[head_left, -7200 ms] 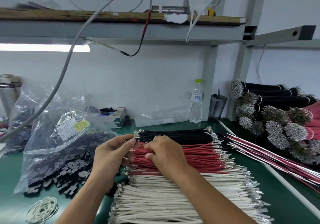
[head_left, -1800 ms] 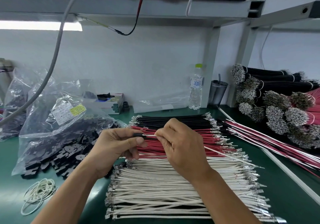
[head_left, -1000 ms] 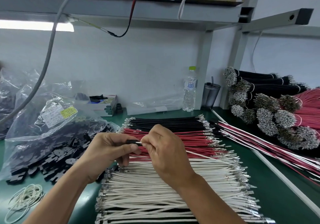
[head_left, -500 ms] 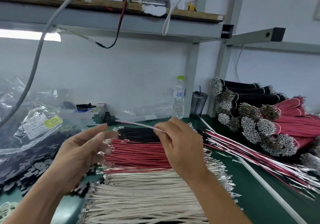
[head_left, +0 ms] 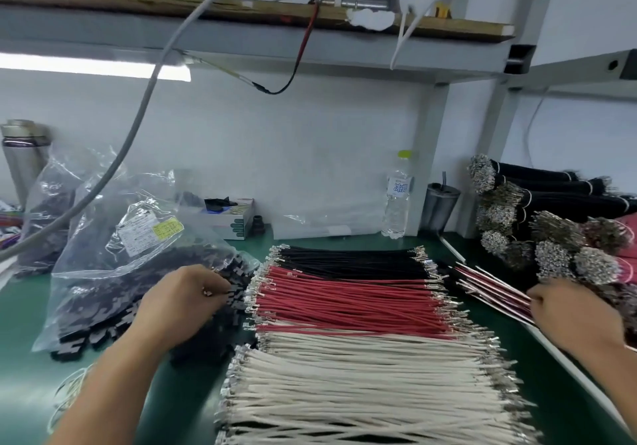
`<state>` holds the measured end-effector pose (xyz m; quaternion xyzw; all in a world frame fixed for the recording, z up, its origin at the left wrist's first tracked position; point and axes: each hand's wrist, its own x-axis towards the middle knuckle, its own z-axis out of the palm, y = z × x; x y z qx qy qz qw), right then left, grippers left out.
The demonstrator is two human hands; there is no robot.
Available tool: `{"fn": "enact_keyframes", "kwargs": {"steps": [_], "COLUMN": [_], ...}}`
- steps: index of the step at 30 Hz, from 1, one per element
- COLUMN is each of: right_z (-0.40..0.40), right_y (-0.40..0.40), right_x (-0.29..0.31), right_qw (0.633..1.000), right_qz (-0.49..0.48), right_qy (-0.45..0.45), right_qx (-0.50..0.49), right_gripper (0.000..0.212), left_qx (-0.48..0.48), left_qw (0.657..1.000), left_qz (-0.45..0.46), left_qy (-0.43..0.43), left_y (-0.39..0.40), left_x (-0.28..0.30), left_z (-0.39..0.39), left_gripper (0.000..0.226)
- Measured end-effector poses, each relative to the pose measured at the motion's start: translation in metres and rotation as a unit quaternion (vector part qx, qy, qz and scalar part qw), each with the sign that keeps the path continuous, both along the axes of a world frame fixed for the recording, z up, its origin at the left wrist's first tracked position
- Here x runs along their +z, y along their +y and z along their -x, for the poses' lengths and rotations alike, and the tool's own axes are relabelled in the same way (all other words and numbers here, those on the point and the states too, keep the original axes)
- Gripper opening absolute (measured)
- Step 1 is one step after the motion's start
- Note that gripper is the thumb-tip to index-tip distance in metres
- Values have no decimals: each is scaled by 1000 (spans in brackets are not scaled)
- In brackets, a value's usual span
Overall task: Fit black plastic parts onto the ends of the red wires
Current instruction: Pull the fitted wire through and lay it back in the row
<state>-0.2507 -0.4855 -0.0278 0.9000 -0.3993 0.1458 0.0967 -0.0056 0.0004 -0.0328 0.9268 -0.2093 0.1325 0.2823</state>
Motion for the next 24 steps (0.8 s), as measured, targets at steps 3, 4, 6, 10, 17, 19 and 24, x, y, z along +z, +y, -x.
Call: {"fn": "enact_keyframes", "kwargs": {"steps": [3, 4, 6, 10, 17, 19, 24], "right_z": [0, -4, -19, -78, -185, -195, -196], "right_y": [5, 13, 40, 120, 216, 220, 218], "right_x": [-7, -5, 5, 31, 15, 10, 13], "right_qw": [999, 996, 982, 930, 899, 906, 914], "right_qz": [26, 37, 31, -62, -181, -173, -167], "right_qy": [-43, -79, -168, -204, -84, -66, -42], "right_qx": [1, 14, 85, 298, 390, 379, 366], "right_gripper": [23, 22, 19, 14, 28, 29, 21], "left_qx": [-24, -33, -36, -36, -19, 5, -36], "left_qw": [995, 991, 984, 981, 993, 996, 987], "left_qz": [-93, -122, -168, -187, -112, -48, 80], "left_qy": [-34, -39, -40, -23, -45, -71, -134], "left_y": [-6, -8, -10, -12, -6, -5, -19], "left_x": [-2, -3, -3, -1, -3, -2, 3], "left_z": [3, 3, 3, 4, 3, 2, 9], "left_gripper": [10, 9, 12, 10, 11, 20, 21]}}
